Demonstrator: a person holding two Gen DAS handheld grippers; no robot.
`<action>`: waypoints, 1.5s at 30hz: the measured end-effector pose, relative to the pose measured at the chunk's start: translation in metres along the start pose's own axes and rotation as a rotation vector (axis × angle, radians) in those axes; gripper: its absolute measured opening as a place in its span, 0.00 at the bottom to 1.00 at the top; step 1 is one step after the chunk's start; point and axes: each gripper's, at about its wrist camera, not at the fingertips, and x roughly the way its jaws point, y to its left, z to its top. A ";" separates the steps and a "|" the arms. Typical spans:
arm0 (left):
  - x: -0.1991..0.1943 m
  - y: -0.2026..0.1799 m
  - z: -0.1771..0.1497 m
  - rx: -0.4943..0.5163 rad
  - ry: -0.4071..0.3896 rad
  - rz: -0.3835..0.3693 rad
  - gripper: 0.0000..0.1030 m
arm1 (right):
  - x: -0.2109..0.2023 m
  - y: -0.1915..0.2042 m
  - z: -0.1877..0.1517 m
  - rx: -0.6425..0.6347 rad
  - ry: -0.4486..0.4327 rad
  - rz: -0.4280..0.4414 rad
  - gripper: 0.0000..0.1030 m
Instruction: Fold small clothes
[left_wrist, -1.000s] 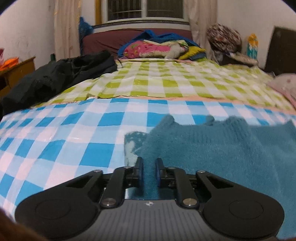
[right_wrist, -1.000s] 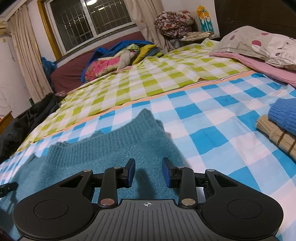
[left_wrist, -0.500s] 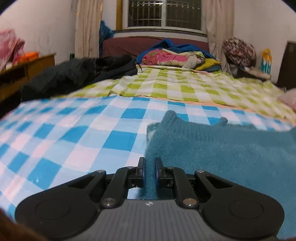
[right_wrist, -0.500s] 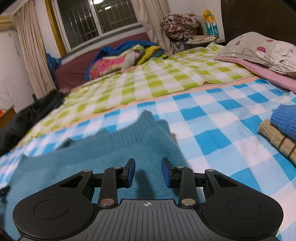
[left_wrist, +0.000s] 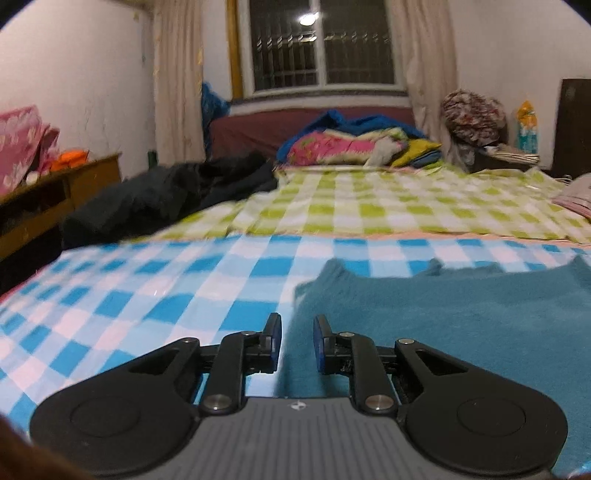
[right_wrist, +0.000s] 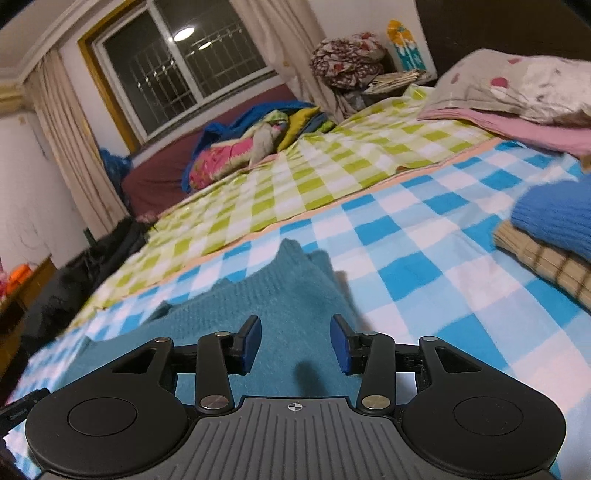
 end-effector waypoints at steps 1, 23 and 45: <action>-0.006 -0.006 0.000 0.018 -0.008 -0.017 0.25 | -0.005 -0.005 -0.001 0.009 -0.001 0.006 0.40; -0.065 -0.182 -0.023 0.280 0.072 -0.307 0.34 | -0.042 -0.073 -0.032 0.155 0.094 0.091 0.42; -0.086 -0.244 -0.038 0.454 0.065 -0.374 0.43 | -0.045 -0.073 -0.031 0.192 0.125 0.141 0.46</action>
